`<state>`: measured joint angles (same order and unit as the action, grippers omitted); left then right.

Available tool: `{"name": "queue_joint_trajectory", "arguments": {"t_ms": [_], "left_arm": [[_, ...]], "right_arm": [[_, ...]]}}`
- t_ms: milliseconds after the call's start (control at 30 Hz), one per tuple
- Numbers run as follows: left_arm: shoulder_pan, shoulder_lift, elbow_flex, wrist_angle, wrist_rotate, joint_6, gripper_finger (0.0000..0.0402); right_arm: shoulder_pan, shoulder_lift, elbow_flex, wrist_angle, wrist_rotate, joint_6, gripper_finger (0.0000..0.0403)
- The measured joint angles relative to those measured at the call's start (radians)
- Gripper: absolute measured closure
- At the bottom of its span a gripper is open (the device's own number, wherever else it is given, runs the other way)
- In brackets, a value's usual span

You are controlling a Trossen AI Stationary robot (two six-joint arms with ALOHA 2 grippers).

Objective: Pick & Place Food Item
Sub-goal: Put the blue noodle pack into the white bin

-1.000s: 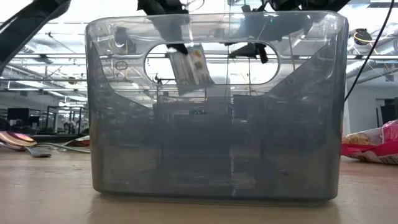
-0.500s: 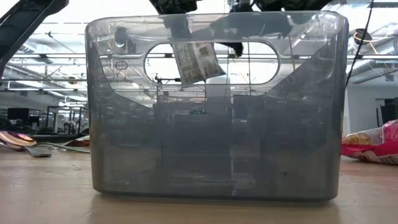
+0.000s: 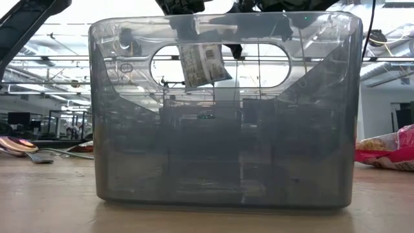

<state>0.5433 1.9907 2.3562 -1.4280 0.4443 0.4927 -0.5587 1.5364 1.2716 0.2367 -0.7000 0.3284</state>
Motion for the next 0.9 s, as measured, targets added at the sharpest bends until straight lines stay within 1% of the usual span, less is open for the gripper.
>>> {"name": "queue_joint_trajectory", "arguments": {"t_ms": [100,200,267,367,533,600,733,900], "left_arm": [[-0.009,0.0,0.0,0.007,0.001,0.0,0.0401],[-0.018,0.0,0.0,0.008,0.001,0.0,0.0401],[-0.026,0.0,0.0,0.008,0.001,0.0,0.0401],[-0.037,0.0,0.0,0.007,0.007,0.0,0.0401],[-0.049,0.0,0.0,0.004,0.031,-0.016,0.0401],[-0.052,0.0,0.0,0.003,0.031,-0.019,0.0401],[-0.067,0.0,0.0,0.003,0.03,-0.033,0.0401],[-0.074,0.0,0.0,-0.003,0.03,-0.057,0.0401]], "right_arm": [[0.011,-0.002,0.0,0.014,0.04,-0.006,0.02],[0.012,-0.001,0.003,0.025,0.045,-0.007,0.02],[0.009,0.0,0.027,-0.012,0.045,-0.009,0.02],[0.003,-0.002,0.078,-0.101,0.042,-0.07,0.02],[0.002,0.011,0.199,-0.306,0.041,-0.194,0.02],[-0.001,0.033,0.249,-0.376,0.016,-0.211,0.02],[-0.01,0.102,0.339,-0.487,-0.088,-0.211,0.02],[0.007,0.15,0.444,-0.588,-0.115,-0.261,0.02]]}}
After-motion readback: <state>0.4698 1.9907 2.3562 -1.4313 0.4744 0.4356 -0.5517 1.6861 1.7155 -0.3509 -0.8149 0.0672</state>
